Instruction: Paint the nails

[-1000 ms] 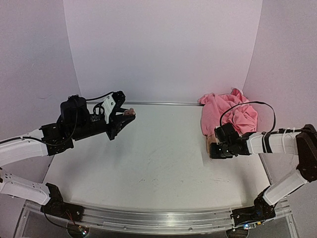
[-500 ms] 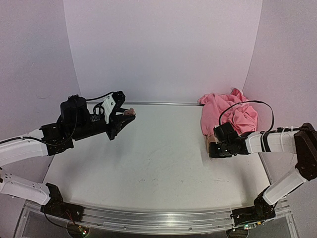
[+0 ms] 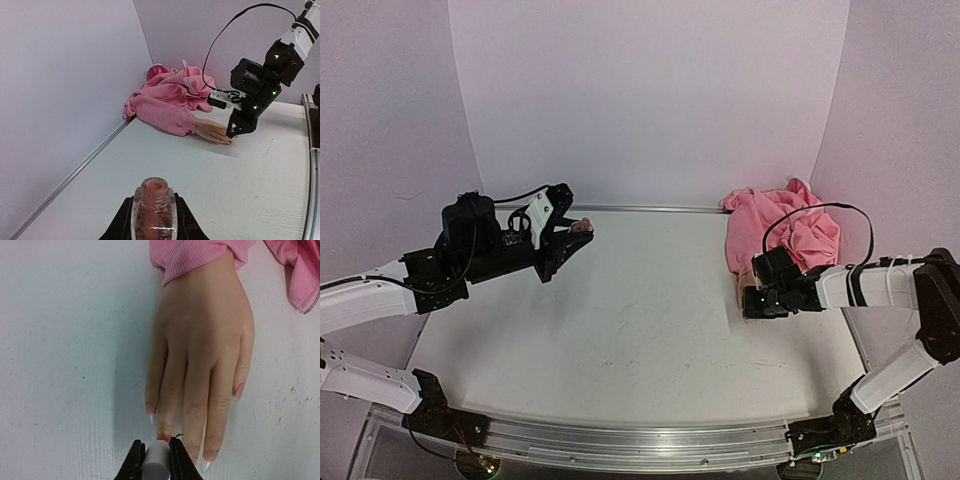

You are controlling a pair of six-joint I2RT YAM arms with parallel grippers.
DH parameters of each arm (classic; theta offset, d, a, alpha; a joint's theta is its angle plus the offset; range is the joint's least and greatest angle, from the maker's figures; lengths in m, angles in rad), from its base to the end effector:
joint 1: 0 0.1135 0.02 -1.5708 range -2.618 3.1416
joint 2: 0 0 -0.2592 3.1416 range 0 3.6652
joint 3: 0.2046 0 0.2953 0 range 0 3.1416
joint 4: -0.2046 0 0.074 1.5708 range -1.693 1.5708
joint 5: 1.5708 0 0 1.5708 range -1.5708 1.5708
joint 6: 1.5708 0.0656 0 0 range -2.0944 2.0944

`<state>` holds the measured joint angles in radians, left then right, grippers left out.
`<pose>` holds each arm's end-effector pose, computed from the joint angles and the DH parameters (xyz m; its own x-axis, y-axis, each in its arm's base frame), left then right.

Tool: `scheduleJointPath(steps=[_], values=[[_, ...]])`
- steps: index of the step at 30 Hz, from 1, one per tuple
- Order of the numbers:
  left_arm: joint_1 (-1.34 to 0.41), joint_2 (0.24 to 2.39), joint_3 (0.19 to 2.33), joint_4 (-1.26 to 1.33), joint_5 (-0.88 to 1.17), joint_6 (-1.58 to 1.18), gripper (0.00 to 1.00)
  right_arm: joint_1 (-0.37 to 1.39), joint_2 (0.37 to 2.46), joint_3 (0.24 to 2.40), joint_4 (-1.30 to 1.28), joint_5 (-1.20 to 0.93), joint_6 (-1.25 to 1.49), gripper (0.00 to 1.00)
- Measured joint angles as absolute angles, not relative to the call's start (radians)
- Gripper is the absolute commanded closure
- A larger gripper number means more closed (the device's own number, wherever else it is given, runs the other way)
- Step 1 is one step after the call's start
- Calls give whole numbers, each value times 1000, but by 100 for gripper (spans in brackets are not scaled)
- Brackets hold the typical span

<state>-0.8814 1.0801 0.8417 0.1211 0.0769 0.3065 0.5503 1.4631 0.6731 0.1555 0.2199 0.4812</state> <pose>0.2069 -0.2590 0.3158 0.1758 0.2597 -0.9496 0.8022 0.5213 0.2911 0.3053 0.1705 0.1262 -0.6148 0.1528 -0.7738 -0.0858 0.9623 0.2581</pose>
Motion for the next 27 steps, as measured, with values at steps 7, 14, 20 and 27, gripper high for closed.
scheduleJointPath(steps=[7, 14, 20, 27], values=[[-881, 1080, 842, 121, 77, 307, 100, 550, 1463, 673, 153, 213, 484, 100], [-881, 1080, 842, 121, 78, 306, 100, 550, 1463, 671, 148, 201, 489, 100], [-881, 1080, 842, 121, 80, 306, 100, 550, 1460, 658, 140, 197, 500, 100], [-881, 1080, 842, 121, 85, 304, 100, 550, 1435, 648, 130, 173, 504, 100]])
